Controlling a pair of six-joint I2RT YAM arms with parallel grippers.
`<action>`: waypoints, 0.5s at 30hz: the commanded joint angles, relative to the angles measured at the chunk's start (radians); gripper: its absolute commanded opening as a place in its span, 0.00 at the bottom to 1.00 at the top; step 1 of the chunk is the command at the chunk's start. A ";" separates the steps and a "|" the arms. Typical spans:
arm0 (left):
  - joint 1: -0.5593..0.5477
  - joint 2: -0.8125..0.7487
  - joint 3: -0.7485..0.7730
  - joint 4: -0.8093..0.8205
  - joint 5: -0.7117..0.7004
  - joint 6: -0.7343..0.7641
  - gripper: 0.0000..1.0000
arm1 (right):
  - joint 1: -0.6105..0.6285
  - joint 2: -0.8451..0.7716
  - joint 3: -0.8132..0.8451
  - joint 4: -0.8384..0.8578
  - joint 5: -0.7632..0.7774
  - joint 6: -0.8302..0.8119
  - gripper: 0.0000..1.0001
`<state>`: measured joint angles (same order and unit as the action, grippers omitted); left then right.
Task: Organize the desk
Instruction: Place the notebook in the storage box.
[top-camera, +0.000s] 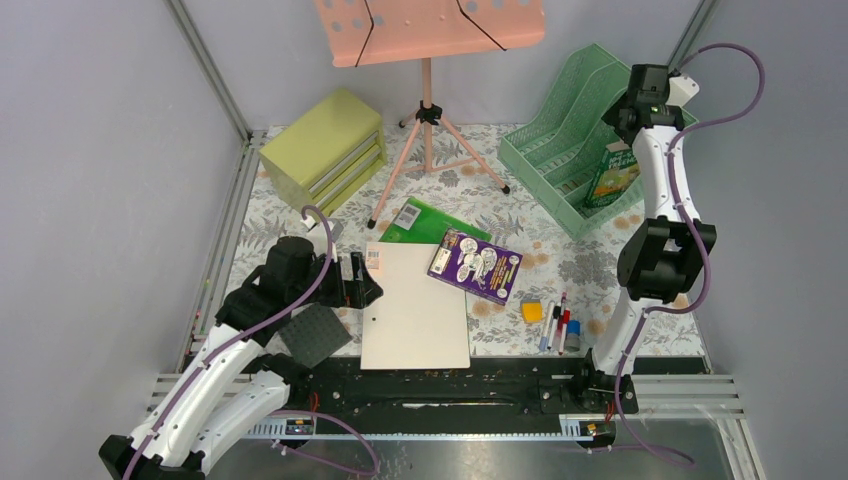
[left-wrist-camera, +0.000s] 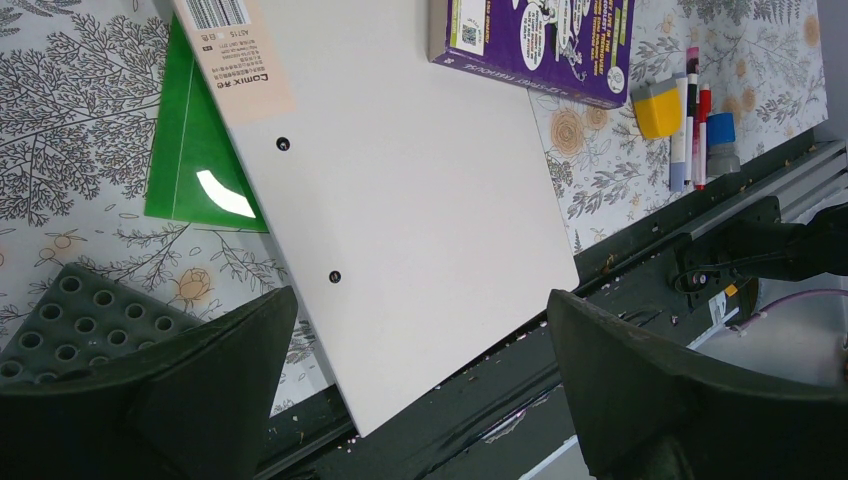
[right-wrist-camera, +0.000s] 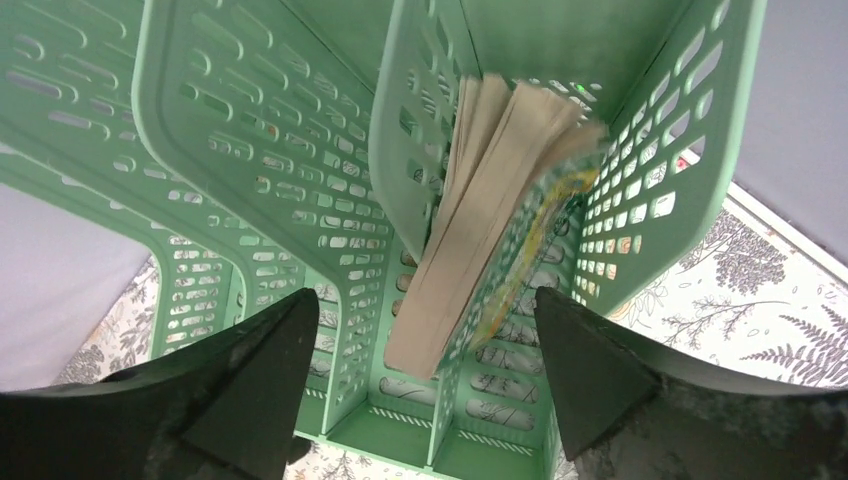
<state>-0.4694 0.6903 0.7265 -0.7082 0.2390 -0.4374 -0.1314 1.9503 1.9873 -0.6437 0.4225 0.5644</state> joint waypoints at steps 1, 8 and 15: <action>0.005 -0.005 0.009 0.040 0.018 0.002 0.99 | -0.007 -0.042 0.058 -0.005 -0.017 -0.004 0.92; 0.005 -0.002 0.008 0.041 0.017 0.003 0.99 | -0.002 -0.182 -0.005 -0.011 -0.196 0.012 0.99; 0.005 0.011 0.008 0.039 0.020 0.002 0.99 | 0.104 -0.499 -0.297 0.157 -0.360 0.060 1.00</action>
<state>-0.4694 0.6914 0.7265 -0.7082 0.2390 -0.4377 -0.1089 1.6333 1.7626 -0.5922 0.1787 0.5980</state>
